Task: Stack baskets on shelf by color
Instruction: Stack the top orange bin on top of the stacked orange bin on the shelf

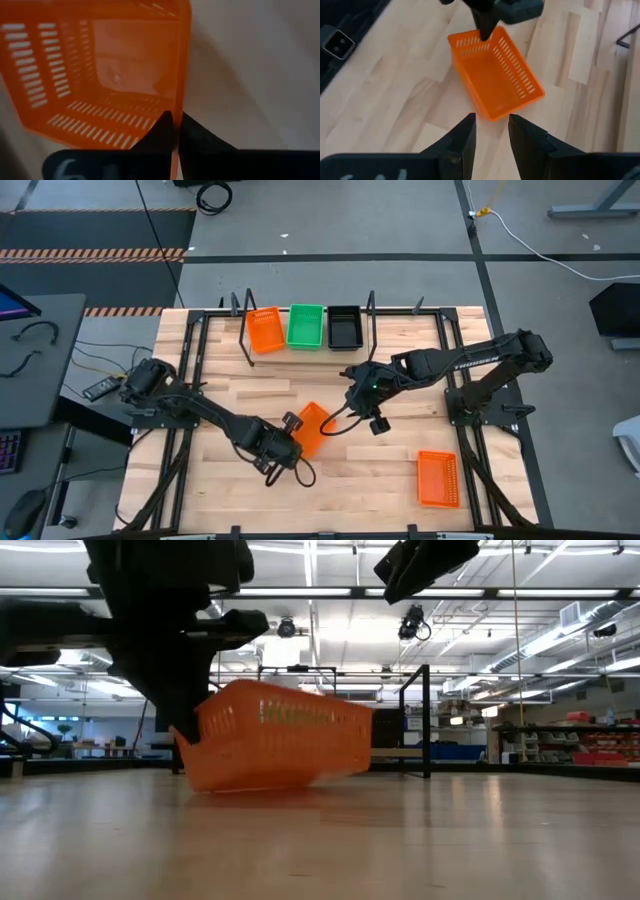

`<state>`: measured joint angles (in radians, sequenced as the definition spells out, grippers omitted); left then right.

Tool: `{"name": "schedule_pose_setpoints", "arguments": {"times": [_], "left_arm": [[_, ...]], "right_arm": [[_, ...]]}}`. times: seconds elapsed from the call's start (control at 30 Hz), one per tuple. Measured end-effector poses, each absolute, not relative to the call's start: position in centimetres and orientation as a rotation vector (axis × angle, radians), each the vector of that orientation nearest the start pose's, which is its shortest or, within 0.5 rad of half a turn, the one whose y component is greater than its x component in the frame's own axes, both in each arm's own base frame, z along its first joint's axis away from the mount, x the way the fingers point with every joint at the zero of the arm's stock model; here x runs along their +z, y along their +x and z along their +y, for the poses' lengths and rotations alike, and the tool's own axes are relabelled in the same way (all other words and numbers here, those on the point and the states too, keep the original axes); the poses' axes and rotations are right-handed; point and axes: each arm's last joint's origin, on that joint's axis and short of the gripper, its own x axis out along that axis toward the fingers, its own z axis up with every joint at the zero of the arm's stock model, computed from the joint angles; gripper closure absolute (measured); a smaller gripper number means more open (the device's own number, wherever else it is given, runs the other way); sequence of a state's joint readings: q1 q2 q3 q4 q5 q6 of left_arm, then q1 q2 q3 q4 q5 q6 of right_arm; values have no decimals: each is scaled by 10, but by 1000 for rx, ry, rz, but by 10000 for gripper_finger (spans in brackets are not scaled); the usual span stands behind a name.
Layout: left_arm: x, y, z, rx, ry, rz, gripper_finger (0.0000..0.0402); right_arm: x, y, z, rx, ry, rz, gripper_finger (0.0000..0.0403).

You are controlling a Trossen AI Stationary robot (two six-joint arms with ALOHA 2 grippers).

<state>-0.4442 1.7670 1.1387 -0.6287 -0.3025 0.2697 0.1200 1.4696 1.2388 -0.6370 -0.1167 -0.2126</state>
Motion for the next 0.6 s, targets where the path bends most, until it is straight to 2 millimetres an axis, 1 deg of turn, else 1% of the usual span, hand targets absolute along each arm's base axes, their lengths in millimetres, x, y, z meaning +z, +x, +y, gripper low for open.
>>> {"name": "schedule_pose_setpoints", "arguments": {"times": [0.13, 0.2, 0.3, 0.4, 0.53, 0.6], "left_arm": [[182, 306, -124, -185, 694, 1200, 390], [188, 308, -119, -147, 708, 1222, 390], [207, 318, -114, -77, 753, 1180, 390], [229, 326, -103, -17, 795, 1171, 390], [254, 329, -76, 75, 747, 1150, 390], [264, 326, -57, 128, 703, 1150, 390]], "right_arm": [[295, 305, 39, 260, -210, 852, 282], [295, 306, 38, 233, -221, 852, 282], [295, 307, 36, 192, -243, 846, 282], [295, 306, 32, 173, -226, 856, 282], [292, 304, 30, 155, -189, 898, 282], [292, 302, 31, 152, -180, 914, 282]]}}
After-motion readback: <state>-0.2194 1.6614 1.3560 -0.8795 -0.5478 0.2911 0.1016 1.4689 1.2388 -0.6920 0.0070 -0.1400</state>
